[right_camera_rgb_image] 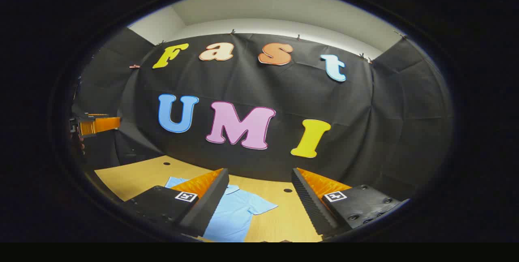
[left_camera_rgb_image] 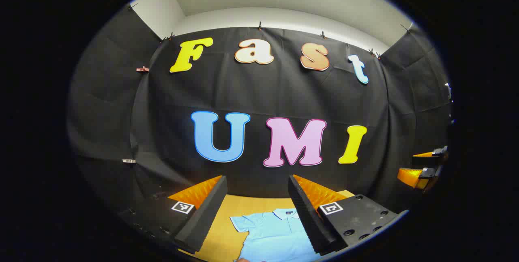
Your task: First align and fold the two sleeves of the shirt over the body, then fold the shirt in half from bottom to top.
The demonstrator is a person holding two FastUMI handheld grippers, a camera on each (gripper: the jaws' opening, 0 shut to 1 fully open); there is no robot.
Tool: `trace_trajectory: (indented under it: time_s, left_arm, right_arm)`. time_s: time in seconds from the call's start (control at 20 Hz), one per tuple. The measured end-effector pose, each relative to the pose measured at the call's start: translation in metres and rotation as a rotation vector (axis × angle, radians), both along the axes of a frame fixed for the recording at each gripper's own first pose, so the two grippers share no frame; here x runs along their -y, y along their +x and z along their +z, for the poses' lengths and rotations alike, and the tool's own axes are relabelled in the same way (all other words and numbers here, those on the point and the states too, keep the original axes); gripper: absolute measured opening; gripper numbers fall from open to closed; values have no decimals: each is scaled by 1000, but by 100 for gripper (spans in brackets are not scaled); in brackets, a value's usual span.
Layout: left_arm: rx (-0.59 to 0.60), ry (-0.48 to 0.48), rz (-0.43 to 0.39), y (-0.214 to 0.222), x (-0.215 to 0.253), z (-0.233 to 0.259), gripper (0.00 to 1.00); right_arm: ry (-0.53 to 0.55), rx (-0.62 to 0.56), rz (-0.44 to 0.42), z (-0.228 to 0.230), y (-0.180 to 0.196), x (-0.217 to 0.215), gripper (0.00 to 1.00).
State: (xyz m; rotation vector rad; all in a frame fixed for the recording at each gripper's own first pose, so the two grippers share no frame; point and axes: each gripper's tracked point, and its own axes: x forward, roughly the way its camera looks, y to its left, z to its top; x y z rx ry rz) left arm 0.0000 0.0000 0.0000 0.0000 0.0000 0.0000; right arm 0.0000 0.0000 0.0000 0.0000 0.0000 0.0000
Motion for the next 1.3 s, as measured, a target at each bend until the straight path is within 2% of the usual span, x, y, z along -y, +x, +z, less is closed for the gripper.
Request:
trace_trajectory:
  time_s: [0.35, 0.5, 1.05, 1.3]
  left_arm:
    - [24, 4, 9, -5, -12, 8, 96]
    - [33, 21, 47, -7, -26, 9, 96]
    - [7, 11, 41, 3, -28, 2, 96]
    - [5, 16, 13, 12, -28, 1, 96]
  right_arm:
    - [18, 3, 14, 3, 11, -7, 97]
    - [18, 4, 12, 4, 13, -8, 97]
    - [29, -16, 6, 0, 29, 1, 97]
    - [23, -34, 25, 2, 51, 5, 97]
